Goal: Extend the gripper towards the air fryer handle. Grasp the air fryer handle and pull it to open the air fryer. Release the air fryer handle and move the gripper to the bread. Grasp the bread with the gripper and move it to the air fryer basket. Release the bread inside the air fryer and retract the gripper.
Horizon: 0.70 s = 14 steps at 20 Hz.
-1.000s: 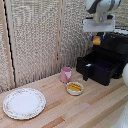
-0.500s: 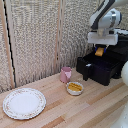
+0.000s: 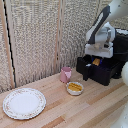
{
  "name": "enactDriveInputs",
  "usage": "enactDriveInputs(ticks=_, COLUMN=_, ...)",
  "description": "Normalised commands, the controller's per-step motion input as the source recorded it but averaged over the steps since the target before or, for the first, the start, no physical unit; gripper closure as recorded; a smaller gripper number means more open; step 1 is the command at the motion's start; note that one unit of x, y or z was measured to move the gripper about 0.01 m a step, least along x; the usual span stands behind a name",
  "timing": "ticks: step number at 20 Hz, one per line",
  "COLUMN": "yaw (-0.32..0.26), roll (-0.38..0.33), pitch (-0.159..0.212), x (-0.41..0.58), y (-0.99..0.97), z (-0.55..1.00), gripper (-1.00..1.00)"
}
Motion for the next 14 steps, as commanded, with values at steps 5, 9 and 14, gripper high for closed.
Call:
enactDriveInputs(ticks=5, yaw=0.018, roll=-0.007, pitch=-0.048, x=0.179, y=-0.3, z=0.1, gripper=-1.0)
enactDriveInputs(ticks=9, yaw=0.015, roll=0.027, pitch=0.0, x=0.052, y=-0.06, z=0.28, gripper=-1.0)
enactDriveInputs(ticks=14, yaw=0.01, roll=-0.022, pitch=0.064, x=0.022, y=0.03, z=0.67, gripper=-1.0)
